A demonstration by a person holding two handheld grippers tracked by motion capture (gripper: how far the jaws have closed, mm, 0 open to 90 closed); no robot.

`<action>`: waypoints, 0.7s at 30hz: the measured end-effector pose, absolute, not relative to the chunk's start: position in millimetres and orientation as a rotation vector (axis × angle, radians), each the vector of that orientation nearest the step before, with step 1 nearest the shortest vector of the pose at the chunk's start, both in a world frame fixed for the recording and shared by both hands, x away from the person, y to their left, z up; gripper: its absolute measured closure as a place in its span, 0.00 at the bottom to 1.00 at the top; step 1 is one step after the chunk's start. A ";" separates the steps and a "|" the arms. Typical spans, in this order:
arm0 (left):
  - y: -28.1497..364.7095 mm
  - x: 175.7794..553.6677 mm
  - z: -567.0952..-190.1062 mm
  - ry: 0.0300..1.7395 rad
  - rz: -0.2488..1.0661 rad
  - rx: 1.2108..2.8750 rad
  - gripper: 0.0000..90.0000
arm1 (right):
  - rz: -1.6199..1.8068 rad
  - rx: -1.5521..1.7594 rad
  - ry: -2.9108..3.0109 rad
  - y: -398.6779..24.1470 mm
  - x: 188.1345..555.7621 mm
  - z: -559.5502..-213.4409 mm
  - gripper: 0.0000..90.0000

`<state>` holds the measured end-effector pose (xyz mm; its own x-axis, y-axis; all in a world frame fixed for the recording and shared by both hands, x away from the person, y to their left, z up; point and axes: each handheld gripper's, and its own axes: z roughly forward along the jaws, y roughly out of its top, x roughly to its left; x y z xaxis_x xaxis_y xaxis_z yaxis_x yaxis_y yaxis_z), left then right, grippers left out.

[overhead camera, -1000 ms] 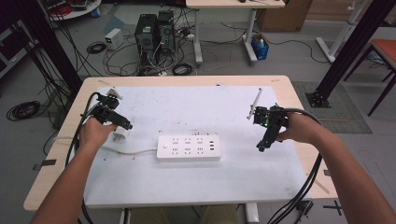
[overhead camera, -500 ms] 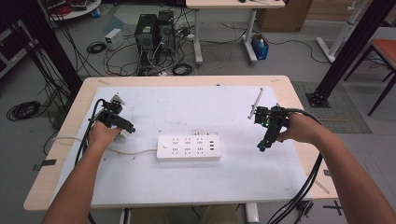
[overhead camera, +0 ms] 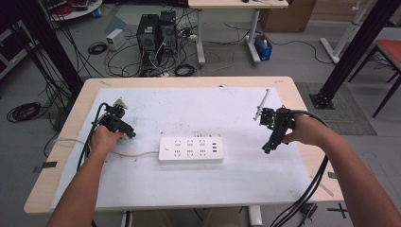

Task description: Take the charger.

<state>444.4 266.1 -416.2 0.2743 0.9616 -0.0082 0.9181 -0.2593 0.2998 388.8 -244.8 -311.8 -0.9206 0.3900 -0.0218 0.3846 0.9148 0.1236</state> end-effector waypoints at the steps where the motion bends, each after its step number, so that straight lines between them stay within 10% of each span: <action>1: 266.2 444.2 -415.7 1.735 0.257 2.302 0.33 | 0.182 0.612 3.029 -244.9 388.6 -311.8 0.12; 5: 265.9 442.3 -413.6 1.700 0.263 2.311 0.46 | 0.180 0.612 3.029 -244.8 388.5 -311.5 0.12; 21: 260.3 425.0 -372.3 1.366 0.276 2.395 0.47 | 0.250 0.682 2.931 -243.8 387.7 -304.3 0.12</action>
<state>425.0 260.3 -372.3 0.5114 0.8593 -0.0121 0.7872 -0.4628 0.4077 387.7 -243.8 -304.3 -0.8909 0.4471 -0.0803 0.4270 0.8846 0.1874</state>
